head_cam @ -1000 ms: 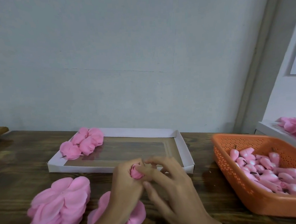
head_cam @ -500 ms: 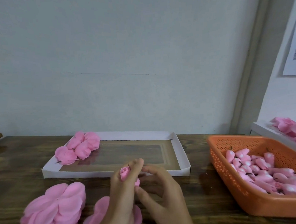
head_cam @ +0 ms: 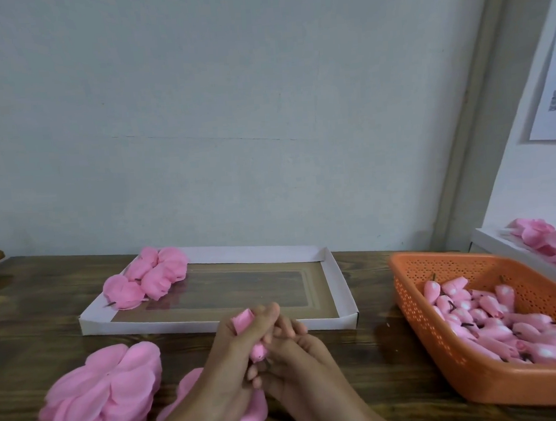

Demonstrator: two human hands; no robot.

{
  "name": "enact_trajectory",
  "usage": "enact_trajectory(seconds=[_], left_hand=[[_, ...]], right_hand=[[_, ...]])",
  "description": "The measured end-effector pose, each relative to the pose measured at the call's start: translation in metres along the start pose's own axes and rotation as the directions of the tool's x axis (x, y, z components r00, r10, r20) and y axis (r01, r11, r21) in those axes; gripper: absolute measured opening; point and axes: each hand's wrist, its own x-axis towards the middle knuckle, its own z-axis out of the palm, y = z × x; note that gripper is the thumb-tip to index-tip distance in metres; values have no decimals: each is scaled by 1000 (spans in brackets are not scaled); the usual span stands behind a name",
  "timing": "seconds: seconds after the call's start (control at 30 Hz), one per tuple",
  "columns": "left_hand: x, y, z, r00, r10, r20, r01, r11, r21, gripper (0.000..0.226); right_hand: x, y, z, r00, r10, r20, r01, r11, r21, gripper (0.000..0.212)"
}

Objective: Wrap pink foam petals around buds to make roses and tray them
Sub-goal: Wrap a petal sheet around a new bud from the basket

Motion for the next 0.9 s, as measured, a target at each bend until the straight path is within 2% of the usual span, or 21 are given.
enact_trajectory(seconds=[0.1,0.17,0.23,0.3,0.37,0.43,0.5,0.57,0.6,0.67,0.73,0.83,0.87,0.9], left_hand=[[0,-2,1,999,15,-49,-11,996,91,54],[0,-3,2,991,39,-125,-24,992,123,47],[1,-4,3,986,69,-152,-47,989,142,46],[1,-2,4,989,86,-122,-71,990,123,45],[0,1,6,994,73,-78,-63,991,114,49],[-2,2,7,995,74,-60,-67,992,106,55],[-2,-1,8,995,82,-58,-75,990,117,64],[-1,-3,7,991,113,-65,-102,984,149,72],[1,-4,5,987,142,-70,-129,978,164,71],[2,-6,3,981,178,-70,-164,971,172,56],[2,-4,3,983,170,-68,-158,975,154,44],[2,-4,1,990,133,-36,-128,984,125,53],[2,-5,0,991,132,-26,-127,983,133,56],[3,-5,-1,992,126,-22,-122,983,136,58]], right_hand=[[1,5,2,1000,-30,-6,30,999,38,24],[1,8,1,996,-84,3,84,996,37,32],[1,12,0,991,-128,24,129,991,-35,36],[3,14,-3,993,-118,19,120,989,-86,36],[5,12,-4,998,-62,1,61,993,-97,38],[4,10,-6,999,-49,8,50,977,-208,33],[1,10,-9,996,-91,-15,81,934,-348,29],[0,15,-11,985,-171,-26,148,915,-375,21],[0,17,-11,978,-208,-18,186,908,-377,23],[0,18,-11,963,-268,-3,247,894,-374,29],[-1,15,-9,958,-287,5,269,890,-368,25],[-1,14,-5,982,-190,-3,173,898,-405,19],[-2,16,-6,985,-169,-22,139,873,-468,20],[-4,16,-8,980,-193,-40,132,793,-594,24]])
